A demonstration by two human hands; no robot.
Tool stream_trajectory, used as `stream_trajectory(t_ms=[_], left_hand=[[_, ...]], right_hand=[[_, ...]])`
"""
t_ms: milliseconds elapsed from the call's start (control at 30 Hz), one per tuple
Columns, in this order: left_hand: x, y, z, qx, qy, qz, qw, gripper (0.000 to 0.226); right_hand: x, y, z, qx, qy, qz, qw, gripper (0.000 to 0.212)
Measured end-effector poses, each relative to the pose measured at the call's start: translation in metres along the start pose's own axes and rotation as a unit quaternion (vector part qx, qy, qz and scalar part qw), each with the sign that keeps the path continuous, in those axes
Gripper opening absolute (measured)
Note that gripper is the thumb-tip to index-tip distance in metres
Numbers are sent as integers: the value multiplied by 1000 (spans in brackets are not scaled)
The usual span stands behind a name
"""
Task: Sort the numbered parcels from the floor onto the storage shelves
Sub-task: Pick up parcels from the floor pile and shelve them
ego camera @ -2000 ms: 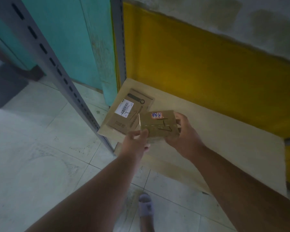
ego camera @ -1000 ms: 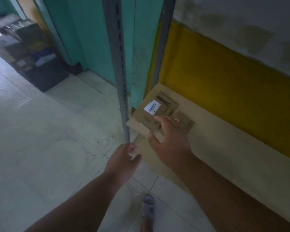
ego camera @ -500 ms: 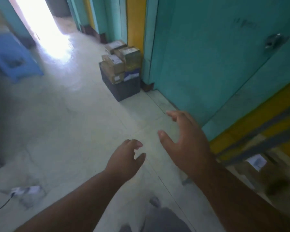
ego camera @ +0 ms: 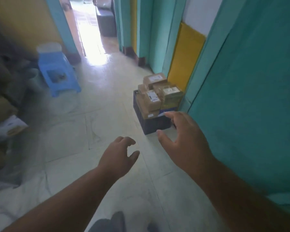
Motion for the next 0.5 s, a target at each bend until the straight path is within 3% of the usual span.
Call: stream_trajectory(t_ms=[133,267,500], left_hand=[[108,31,-8,-8,-6,-6,1000,40],[229,46,-16,11,34,-47,998,39],[400,8,-34,-9,122,-100,987,40]], right_hand=[[86,-3,-64,-5,8,-7,1000,49],[165,-11,-113,-32,-19,-46,998,47],[295,-51,-123,-67,-99,-123,985,45]])
Point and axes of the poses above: each hand's wrist, its own x-axis towards the middle knuckle, its own z-axis out of the back of the hand, y = z × x, the point moved 1 cm from there along x, towards the middle knuckle, and after that the axes turned 13 degrees about -y, right-handed, at the moved point
